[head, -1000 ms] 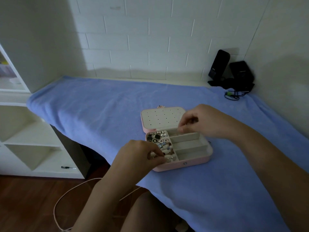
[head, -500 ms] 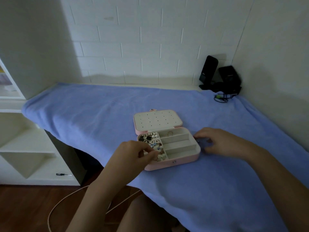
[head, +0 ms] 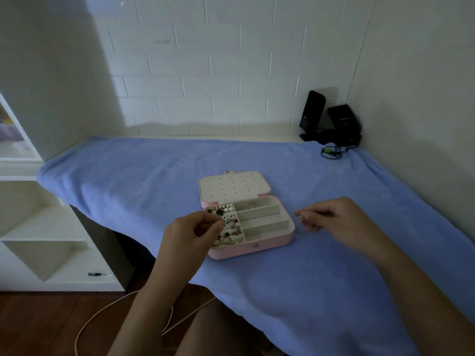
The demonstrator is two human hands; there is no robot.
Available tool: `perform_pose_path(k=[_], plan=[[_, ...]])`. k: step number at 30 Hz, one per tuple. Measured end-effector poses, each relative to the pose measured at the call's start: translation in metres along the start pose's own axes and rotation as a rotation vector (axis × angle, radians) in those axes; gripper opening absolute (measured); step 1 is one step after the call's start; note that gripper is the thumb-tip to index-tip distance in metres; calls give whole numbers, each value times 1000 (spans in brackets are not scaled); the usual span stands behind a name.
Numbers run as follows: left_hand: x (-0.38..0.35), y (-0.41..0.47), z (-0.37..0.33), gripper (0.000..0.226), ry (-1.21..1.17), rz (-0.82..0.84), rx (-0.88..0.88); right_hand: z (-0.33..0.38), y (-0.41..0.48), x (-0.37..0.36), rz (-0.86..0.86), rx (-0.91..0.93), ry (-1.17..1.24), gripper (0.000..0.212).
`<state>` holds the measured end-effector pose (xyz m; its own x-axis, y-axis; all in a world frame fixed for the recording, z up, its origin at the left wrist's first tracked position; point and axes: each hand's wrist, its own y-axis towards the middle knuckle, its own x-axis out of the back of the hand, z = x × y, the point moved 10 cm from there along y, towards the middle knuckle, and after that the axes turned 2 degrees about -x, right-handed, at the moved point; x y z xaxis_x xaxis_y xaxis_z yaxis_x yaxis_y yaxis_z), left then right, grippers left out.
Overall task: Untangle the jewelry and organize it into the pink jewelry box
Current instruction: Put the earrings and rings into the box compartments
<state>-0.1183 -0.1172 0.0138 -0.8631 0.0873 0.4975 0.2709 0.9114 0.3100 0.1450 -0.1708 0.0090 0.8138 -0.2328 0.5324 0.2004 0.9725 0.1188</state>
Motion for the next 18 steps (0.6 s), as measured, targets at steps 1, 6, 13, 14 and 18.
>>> perform_pose_path(k=[1,6,13,14,18], plan=[[-4,-1,-5,10,-18,9,-13,2,-3,1,-12,-11,122,14],[-28,-8,-26,6,-186,75,-23,10,-15,-12,-47,-101,527,17],[-47,-15,-46,20,-372,160,-98,32,-29,-56,86,-214,776,17],[-44,-16,-46,22,-387,139,-109,35,-31,-61,96,-216,764,20],[-30,-18,-36,16,-367,34,-133,43,-33,-71,81,-192,684,11]])
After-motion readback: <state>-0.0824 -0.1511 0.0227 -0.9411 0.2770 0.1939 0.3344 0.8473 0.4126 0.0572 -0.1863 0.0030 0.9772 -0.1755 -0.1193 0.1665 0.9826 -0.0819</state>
